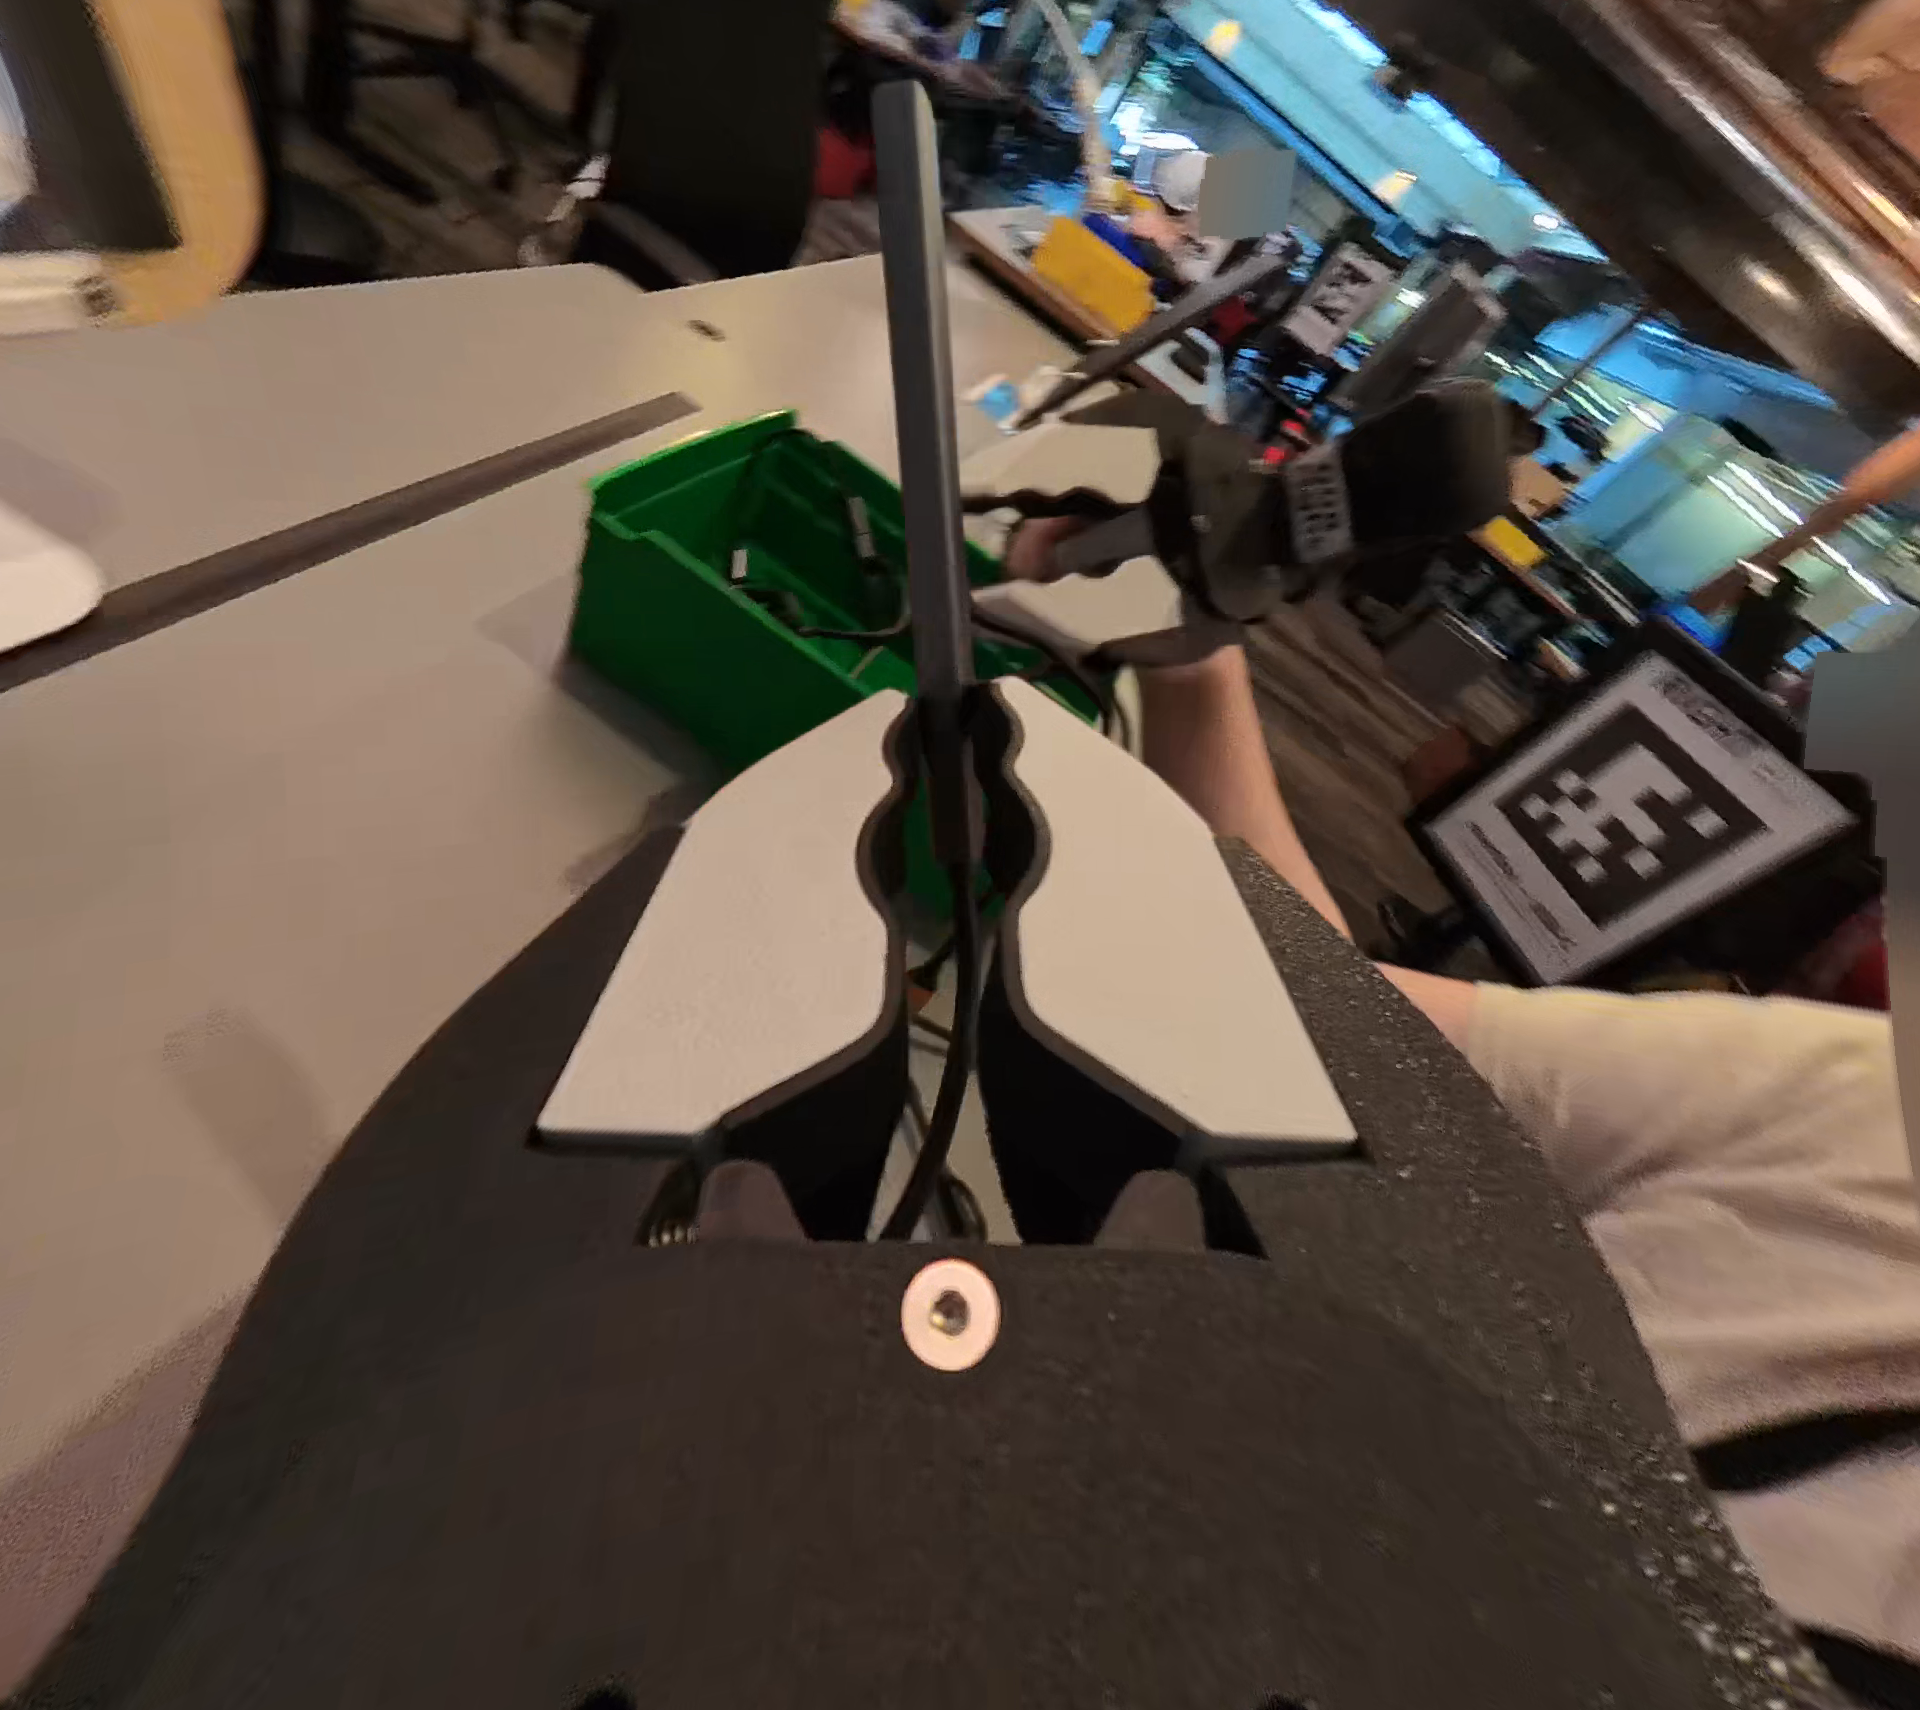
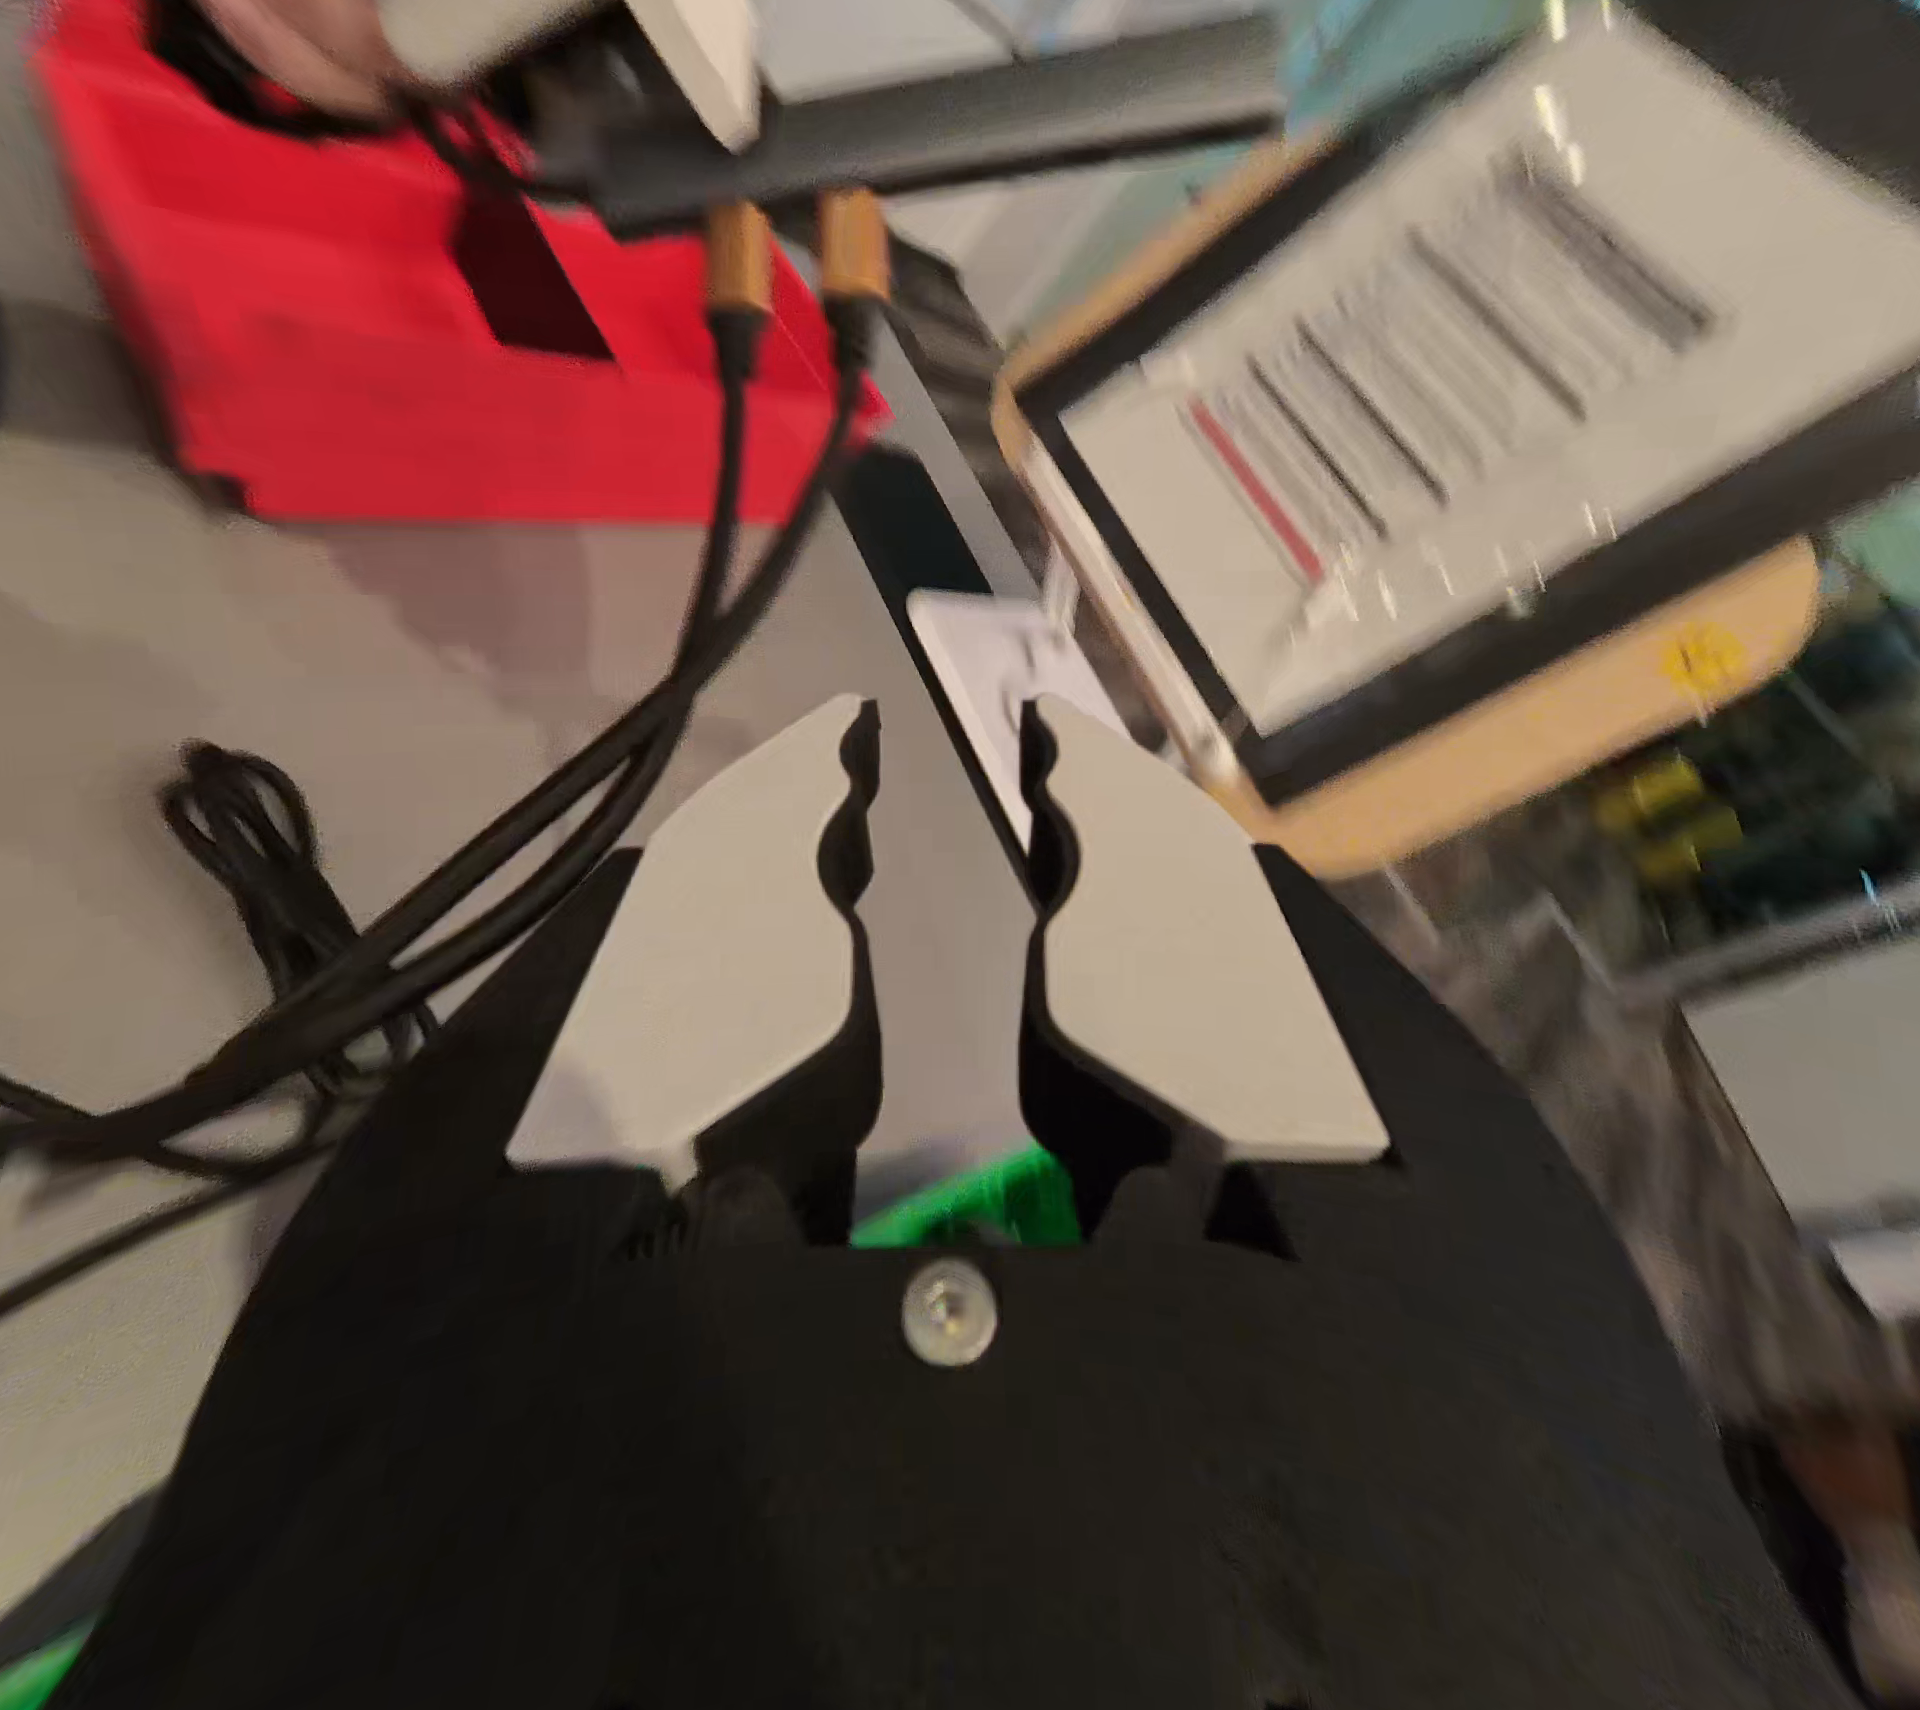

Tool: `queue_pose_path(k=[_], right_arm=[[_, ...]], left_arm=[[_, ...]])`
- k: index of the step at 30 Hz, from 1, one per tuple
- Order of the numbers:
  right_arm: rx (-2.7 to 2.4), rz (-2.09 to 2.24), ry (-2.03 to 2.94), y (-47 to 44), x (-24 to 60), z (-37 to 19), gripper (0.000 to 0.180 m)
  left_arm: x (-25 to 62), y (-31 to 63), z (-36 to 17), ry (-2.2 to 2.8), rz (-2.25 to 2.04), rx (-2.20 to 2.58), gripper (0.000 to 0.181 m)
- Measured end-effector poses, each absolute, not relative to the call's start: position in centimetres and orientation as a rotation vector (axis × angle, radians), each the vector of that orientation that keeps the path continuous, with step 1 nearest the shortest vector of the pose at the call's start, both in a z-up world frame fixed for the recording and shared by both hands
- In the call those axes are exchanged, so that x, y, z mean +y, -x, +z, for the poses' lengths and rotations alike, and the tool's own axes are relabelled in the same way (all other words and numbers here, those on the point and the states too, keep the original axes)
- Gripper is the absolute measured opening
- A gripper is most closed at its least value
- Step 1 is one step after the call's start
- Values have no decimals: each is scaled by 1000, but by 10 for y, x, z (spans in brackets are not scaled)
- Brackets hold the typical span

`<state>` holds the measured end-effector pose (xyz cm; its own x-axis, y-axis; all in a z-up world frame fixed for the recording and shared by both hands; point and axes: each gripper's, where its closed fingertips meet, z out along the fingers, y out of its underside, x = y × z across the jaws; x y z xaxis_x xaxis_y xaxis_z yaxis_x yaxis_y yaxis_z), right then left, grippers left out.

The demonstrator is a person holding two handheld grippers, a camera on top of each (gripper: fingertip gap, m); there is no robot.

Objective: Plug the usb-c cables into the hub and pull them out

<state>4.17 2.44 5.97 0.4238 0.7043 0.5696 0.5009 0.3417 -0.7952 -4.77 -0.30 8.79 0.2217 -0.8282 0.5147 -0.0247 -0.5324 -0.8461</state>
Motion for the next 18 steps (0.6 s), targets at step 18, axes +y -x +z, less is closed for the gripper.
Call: queue_pose_path(k=[18], right_arm=[[-1286, 74, 1557, -78, 30, 26, 25]], left_arm=[[43, 15, -103, 2425, -1007, 734, 10]])
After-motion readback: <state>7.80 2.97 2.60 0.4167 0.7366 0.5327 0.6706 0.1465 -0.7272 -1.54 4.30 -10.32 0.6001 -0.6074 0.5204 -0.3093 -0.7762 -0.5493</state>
